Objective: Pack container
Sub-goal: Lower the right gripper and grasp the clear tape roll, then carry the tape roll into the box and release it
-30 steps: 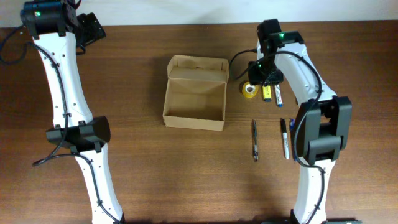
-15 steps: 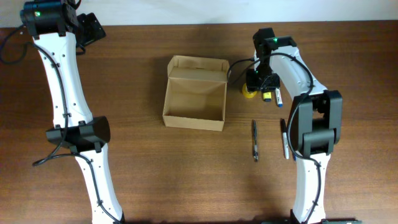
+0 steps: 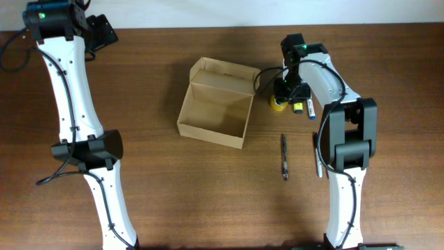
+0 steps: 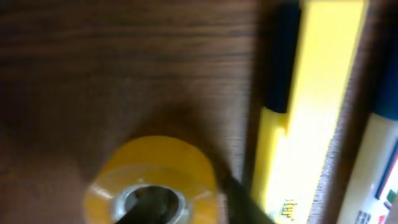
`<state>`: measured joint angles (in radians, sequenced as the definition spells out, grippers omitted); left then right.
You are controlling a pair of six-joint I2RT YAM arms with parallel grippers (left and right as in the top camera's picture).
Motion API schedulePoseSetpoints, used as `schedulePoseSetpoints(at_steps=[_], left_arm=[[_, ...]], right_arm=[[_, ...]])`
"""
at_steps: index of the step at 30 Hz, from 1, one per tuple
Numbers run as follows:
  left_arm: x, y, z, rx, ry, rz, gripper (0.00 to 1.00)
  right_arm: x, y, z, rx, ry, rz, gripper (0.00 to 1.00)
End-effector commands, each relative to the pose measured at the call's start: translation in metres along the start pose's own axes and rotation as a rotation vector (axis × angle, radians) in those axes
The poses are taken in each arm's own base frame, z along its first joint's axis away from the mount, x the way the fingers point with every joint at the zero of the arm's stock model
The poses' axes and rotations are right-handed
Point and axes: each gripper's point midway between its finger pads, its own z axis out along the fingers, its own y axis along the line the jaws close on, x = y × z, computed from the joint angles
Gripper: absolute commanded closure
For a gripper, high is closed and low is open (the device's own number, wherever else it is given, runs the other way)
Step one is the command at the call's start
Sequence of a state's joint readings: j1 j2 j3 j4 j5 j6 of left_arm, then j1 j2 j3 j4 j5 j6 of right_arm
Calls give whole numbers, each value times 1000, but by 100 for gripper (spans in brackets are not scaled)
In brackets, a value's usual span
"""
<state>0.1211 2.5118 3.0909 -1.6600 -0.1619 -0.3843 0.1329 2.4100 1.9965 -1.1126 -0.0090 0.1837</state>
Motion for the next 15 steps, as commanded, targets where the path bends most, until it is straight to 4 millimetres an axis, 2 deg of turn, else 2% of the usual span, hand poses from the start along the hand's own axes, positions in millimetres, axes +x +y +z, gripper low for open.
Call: schedulePoseSetpoints(at_steps=[1, 2, 6, 9, 12, 15], left_arm=[[-2, 5, -1, -10, -5, 7, 0], [-2, 5, -1, -10, -5, 7, 0], [-2, 5, -1, -10, -5, 7, 0], [-2, 5, -1, -10, -5, 7, 0], [-2, 5, -1, -10, -5, 7, 0], [-2, 5, -1, -10, -5, 7, 0]], right_arm=[[1, -1, 16, 2, 22, -3, 93], [1, -1, 16, 2, 23, -3, 96], [2, 0, 15, -6, 26, -3, 96], [1, 2, 5, -15, 22, -6, 96], [-7, 9, -21, -55, -16, -20, 96], [-22, 18, -70, -95, -107, -28, 96]])
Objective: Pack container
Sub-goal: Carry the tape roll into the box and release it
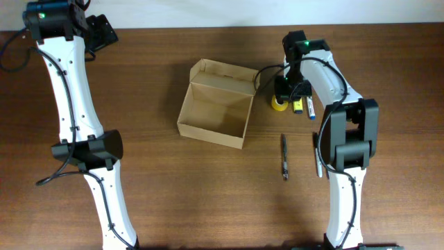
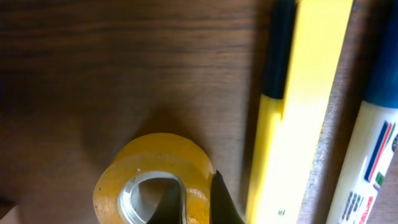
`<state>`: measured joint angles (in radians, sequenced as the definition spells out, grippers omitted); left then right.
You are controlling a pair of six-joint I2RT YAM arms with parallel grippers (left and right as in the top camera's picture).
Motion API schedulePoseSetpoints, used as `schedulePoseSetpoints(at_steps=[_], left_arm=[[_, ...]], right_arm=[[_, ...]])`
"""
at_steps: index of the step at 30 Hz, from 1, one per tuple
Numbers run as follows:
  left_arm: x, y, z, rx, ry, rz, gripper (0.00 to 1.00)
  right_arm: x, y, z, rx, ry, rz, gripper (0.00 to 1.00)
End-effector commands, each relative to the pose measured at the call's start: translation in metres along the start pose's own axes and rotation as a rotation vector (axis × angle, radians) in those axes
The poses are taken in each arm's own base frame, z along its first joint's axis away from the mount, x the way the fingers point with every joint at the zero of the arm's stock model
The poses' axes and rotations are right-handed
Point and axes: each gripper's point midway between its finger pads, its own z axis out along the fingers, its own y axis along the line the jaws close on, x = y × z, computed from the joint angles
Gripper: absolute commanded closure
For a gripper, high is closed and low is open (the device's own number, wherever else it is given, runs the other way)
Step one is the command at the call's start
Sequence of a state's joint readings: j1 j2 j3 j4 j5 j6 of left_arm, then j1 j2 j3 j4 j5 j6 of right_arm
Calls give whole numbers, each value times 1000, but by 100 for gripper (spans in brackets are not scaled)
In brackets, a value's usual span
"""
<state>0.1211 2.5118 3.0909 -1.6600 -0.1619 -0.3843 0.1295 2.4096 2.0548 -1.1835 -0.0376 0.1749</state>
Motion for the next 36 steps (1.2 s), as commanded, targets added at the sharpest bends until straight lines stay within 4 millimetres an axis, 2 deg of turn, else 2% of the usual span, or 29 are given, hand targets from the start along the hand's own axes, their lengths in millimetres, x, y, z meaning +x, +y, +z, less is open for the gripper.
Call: schedulePoseSetpoints(at_steps=[1, 5, 8, 10, 13, 15, 16, 21, 22, 24, 28, 32, 36], left_arm=[[-2, 5, -1, -10, -5, 7, 0], [-2, 5, -1, -10, -5, 7, 0], [-2, 5, -1, -10, -5, 7, 0], [-2, 5, -1, -10, -5, 7, 0], [-2, 5, -1, -10, -5, 7, 0], [-2, 5, -1, -10, -5, 7, 0], [-2, 5, -1, -10, -5, 6, 0], [-2, 5, -1, -10, -5, 7, 0], [-2, 5, -1, -10, -5, 7, 0], [-2, 5, -1, -10, -5, 7, 0], [-2, 5, -1, -10, -5, 7, 0], [-2, 5, -1, -10, -5, 6, 0], [-2, 5, -1, -10, -5, 7, 0]], right_arm=[[-26, 18, -71, -73, -153, -29, 96], [-34, 34, -142, -99, -286, -60, 96], [-31, 51, -184, -114, -364, -128, 96], [-23, 70, -209, -123, -406, -203, 96], [-6, 101, -228, -133, -423, -312, 96], [8, 122, -230, -136, -413, -403, 96], [19, 139, -228, -137, -399, -471, 96], [47, 184, -206, -120, -344, -675, 96], [53, 197, -192, -114, -321, -738, 96], [55, 205, -174, -111, -299, -768, 96], [55, 211, -128, -103, -253, -784, 96], [62, 204, -76, -89, -187, -783, 96], [73, 196, -37, -79, -137, -781, 96]])
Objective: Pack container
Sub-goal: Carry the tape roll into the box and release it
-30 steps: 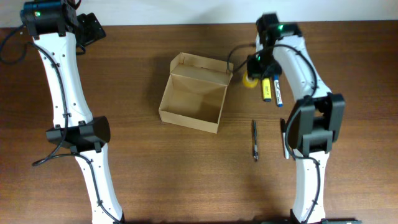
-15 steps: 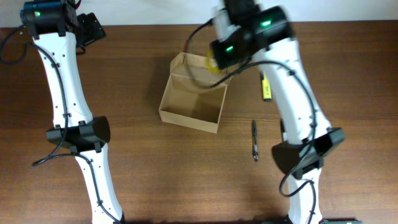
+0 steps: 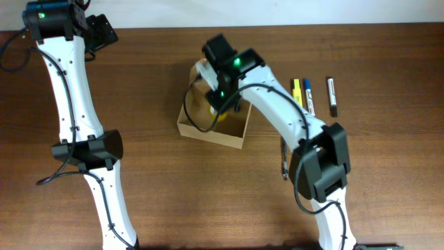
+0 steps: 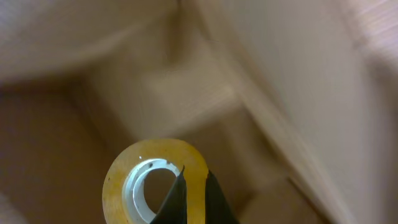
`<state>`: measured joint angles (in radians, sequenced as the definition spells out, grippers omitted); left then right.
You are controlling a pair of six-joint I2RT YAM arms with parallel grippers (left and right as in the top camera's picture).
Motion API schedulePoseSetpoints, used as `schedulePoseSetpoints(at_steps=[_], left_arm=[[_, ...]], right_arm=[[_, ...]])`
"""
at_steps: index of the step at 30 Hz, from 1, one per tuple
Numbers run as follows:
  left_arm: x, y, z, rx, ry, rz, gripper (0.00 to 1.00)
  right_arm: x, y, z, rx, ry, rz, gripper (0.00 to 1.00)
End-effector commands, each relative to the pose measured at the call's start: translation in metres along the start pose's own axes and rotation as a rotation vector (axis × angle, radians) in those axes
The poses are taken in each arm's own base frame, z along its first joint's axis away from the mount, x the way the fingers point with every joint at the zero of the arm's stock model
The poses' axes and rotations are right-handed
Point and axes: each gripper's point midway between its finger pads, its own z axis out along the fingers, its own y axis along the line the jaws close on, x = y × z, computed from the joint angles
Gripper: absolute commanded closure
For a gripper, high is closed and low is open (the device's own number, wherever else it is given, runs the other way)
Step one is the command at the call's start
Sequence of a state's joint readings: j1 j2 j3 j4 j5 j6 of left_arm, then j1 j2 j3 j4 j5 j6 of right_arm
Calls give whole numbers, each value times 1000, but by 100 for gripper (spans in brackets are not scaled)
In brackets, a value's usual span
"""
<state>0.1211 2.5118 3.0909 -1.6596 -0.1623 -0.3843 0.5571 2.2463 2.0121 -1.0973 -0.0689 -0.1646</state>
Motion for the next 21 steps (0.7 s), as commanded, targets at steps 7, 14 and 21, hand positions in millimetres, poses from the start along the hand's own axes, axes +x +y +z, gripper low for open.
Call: schedulePoseSetpoints(at_steps=[7, 14, 21], left_arm=[[-2, 5, -1, -10, -5, 7, 0], [-2, 4, -1, -10, -4, 6, 0], [-2, 5, -1, -10, -4, 7, 0]], right_arm=[[26, 1, 29, -9, 66, -5, 61], [3, -5, -21, 35, -9, -10, 52], [-31, -34, -146, 211, -206, 112, 52]])
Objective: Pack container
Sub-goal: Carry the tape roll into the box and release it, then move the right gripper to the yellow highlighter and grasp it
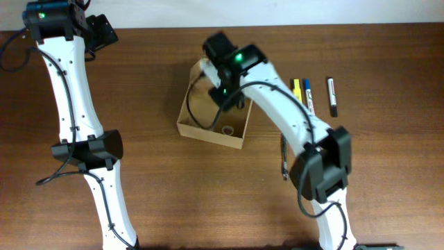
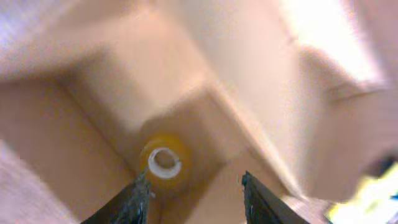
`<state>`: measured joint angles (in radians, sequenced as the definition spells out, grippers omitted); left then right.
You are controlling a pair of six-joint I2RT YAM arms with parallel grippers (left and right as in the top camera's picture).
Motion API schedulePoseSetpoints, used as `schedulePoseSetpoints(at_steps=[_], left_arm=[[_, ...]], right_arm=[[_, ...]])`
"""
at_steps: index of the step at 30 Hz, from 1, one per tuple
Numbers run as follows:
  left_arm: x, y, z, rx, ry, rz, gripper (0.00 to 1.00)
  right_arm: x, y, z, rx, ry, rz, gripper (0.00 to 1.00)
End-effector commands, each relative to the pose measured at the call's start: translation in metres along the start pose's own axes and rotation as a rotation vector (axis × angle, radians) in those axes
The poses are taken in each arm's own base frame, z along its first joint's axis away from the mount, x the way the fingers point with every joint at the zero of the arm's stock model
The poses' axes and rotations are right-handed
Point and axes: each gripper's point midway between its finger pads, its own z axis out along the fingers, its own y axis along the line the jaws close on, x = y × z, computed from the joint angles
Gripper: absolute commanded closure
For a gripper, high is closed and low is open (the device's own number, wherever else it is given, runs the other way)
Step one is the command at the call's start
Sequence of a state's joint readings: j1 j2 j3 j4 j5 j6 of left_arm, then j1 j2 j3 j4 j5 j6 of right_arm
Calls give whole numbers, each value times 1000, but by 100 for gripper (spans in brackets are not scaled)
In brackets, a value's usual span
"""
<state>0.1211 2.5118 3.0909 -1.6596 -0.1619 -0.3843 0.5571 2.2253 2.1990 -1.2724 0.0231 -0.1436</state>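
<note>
The open cardboard box [image 1: 198,119] lies in the middle of the table. A yellow tape roll [image 2: 163,163] lies flat on the box floor near a corner; overhead it shows as a ring [image 1: 227,130]. My right gripper [image 2: 196,186] hangs open over the box interior [image 1: 229,97], above the roll, with nothing between its fingers. My left gripper [image 1: 103,31] is at the far back left of the table, well away from the box; its jaws cannot be made out.
To the right of the box lie a yellow marker [image 1: 296,90], a blue marker [image 1: 307,96] and a black marker [image 1: 332,96]. A dark pen [image 1: 284,156] lies nearer the front, beside the right arm. The box walls stand around the right gripper.
The right gripper was shut on the tape roll over the box. It is now open, and the roll lies on the box floor below it.
The right gripper was at the tape roll beside the yellow marker, right of the box, one finger in its core. Then it was pinching the roll's wall. Later it held the roll over the box, and now the roll lies inside, released. The left arm stayed still.
</note>
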Motion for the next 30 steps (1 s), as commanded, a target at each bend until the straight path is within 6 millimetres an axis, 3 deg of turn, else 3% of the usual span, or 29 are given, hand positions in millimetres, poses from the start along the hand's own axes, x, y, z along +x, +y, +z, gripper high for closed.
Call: schedulePoseSetpoints(at_steps=[1, 5, 8, 10, 16, 20, 24, 30], left_arm=[[-2, 5, -1, -10, -5, 6, 0], [-2, 5, -1, -10, -5, 7, 0], [-2, 5, -1, -10, -5, 7, 0], [-2, 5, -1, -10, -4, 7, 0], [-2, 5, -1, -10, -4, 7, 0], [-2, 5, -1, -10, -4, 7, 0], [-2, 5, -1, -10, -4, 7, 0], [-2, 5, -1, -10, -4, 7, 0]], right_arm=[[-25, -32, -99, 120, -206, 121, 51], [-20, -71, -135, 150, -268, 275, 52], [-2, -115, -135, 179, -249, 424, 52], [19, -150, -119, 179, -193, 541, 51], [70, -195, -57, 137, -24, 684, 52], [103, -210, -13, 123, 74, 769, 52], [125, -200, 28, 58, 139, 797, 52], [144, -187, 69, 27, 176, 808, 51]])
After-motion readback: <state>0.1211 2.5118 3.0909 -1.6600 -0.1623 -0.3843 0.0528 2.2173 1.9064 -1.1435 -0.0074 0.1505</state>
